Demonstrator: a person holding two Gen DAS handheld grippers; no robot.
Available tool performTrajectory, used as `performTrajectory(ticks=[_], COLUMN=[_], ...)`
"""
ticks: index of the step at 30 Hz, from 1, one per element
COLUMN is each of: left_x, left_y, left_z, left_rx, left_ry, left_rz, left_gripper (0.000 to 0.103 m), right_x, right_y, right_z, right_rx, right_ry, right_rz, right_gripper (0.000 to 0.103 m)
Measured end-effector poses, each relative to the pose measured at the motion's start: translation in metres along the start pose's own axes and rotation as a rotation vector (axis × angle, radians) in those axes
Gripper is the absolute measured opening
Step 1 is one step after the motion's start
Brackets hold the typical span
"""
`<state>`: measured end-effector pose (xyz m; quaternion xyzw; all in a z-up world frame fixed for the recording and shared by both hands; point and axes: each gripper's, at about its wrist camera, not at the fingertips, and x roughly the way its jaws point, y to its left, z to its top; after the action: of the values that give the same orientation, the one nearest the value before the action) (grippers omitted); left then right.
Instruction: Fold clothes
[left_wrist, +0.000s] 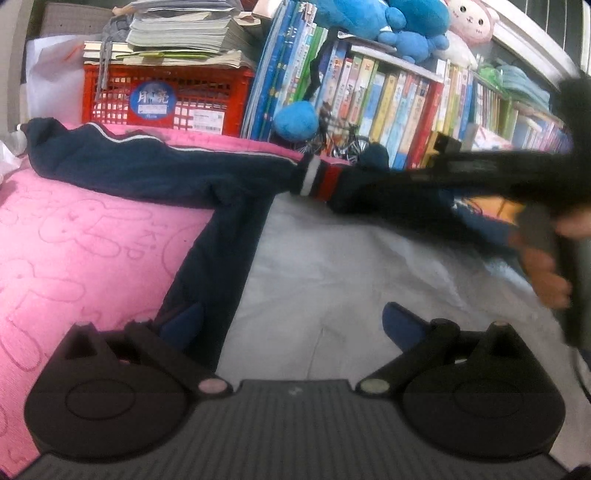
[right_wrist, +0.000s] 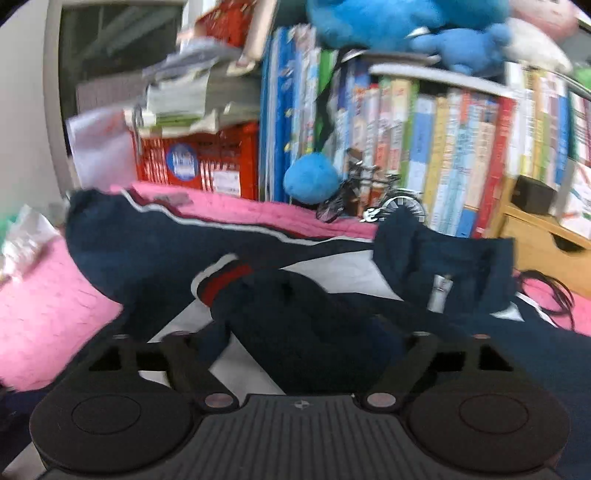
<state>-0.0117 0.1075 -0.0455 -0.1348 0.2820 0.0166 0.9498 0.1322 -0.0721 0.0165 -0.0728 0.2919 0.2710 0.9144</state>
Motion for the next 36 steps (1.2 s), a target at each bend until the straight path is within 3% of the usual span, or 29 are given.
performTrajectory(ticks=[2,5,9,11,13,15,18,21,23,25,27,29,33,34,36], left_x=[-0.004,-0.011,-0.015,-0.008,0.012,0.043,0.091,0.114,0.117,0.122,0.132,0.136,0.150,0.155,0.160], left_y=[0.011,0.023,0.005,-0.011,-0.027,-0.037,-0.047,-0.053,-0.055,-0.051,-0.040,-0.033,-0.043,-0.049,-0.060], left_z=[0.001,0.016,0.058,0.078,0.090,0.094,0.088,0.078,0.075,0.080,0.086,0.089,0.089,0.089,0.090], left_rx=[-0.059,-0.122,0.005,0.076,0.127,0.149,0.144,0.145,0.139,0.071,-0.073,-0.165,-0.156,-0.124,-0.061], left_ry=[-0.001,0.018,-0.042,-0.090,-0.130,-0.108,0.015,0.064,0.059,0.071,0.112,0.089,0.071,0.068,0.053], left_rz=[-0.047,-0.096,-0.083,-0.060,-0.058,0.004,0.108,0.149,0.136,0.065,-0.005,-0.021,-0.001,0.018,0.037], left_gripper=[0.103,0.103,0.103,0.103,0.103,0.103,0.101,0.101,0.102,0.103,0.103,0.103,0.103,0.100,0.054], right_x=[-0.024,-0.058,-0.084,-0.099,-0.115,-0.126,-0.126,-0.119,-0.112,-0.105,-0.099,-0.094,-0.088,-0.086,-0.083], right_y=[-0.019,-0.047,-0.088,-0.114,-0.137,-0.151,-0.143,-0.126,-0.121,-0.122,-0.127,-0.129,-0.130,-0.130,-0.131], right_z=[-0.008,-0.030,-0.064,-0.073,-0.079,-0.086,-0.099,-0.112,-0.118,-0.120,-0.120,-0.121,-0.123,-0.124,-0.125], right_rx=[0.000,-0.061,-0.109,-0.034,0.064,0.108,-0.052,-0.213,-0.248,-0.232,-0.197,-0.171,-0.160,-0.159,-0.154], right_ry=[-0.027,-0.031,0.030,0.028,0.000,-0.022,-0.005,0.002,0.008,0.015,0.023,0.029,0.038,0.041,0.047], right_rz=[-0.069,-0.245,-0.453,-0.500,-0.511,-0.529,-0.573,-0.574,-0.558,-0.543,-0.544,-0.547,-0.535,-0.537,-0.547], right_gripper=[0.097,0.098,0.098,0.099,0.100,0.100,0.100,0.101,0.101,0.101,0.101,0.101,0.101,0.101,0.101])
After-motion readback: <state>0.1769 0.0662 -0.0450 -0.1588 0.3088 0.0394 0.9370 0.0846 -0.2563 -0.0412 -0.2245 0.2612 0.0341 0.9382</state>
